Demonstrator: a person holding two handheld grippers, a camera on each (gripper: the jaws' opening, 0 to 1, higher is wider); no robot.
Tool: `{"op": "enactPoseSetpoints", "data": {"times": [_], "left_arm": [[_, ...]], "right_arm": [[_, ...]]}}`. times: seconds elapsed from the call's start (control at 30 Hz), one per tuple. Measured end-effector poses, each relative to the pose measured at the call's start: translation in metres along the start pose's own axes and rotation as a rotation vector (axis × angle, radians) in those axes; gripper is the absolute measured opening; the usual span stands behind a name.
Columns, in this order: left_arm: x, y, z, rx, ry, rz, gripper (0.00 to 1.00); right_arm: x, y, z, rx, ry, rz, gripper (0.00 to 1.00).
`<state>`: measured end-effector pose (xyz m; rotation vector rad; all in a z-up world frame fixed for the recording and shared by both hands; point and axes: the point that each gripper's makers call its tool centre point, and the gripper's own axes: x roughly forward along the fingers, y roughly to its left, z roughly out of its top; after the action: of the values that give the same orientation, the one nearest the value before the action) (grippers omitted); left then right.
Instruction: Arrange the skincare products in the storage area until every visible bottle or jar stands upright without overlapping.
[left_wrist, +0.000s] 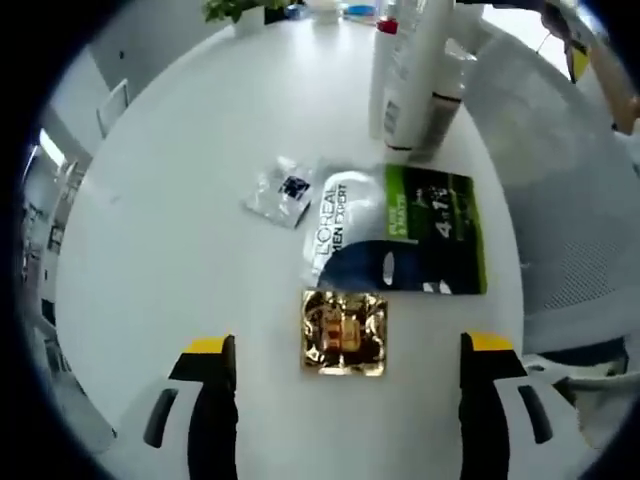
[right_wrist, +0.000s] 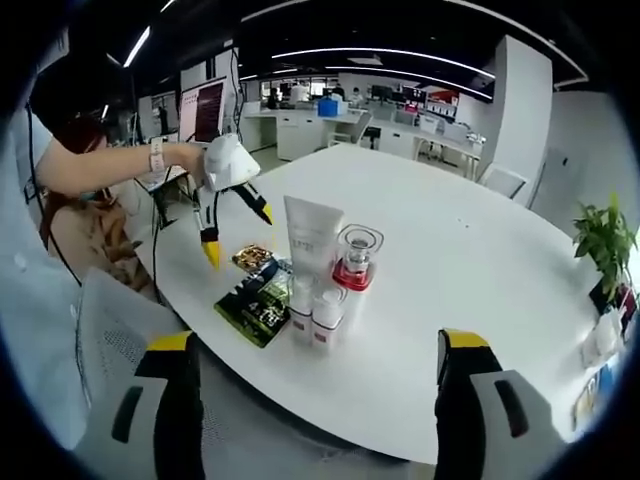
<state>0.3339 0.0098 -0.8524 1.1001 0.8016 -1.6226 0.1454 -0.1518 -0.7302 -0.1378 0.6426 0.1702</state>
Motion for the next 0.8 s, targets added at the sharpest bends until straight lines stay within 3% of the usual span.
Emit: {"op": "enactPoseSetpoints", "data": {"times": [0.2, 0.43, 0.8], "left_arm": [[-0.014, -0.001, 0.005, -0.025, -0.032, 0.065, 0.97], [-0.046, -0.011, 0.023, -0.116, -0.156, 0.120, 0.97], [-0.083, -0.034, 0.034, -0.182, -0.271, 0.191, 0.97]], "right_arm": [[-0.003, 0.003, 0.005, -0.012, -0.011, 0.000, 0.99], [-0.005, 0.008, 0.007, -0.021, -0.012, 0.004, 0.99], [-0.010, 0.007, 0.011, -0.030, -0.021, -0.006, 0.99]]}}
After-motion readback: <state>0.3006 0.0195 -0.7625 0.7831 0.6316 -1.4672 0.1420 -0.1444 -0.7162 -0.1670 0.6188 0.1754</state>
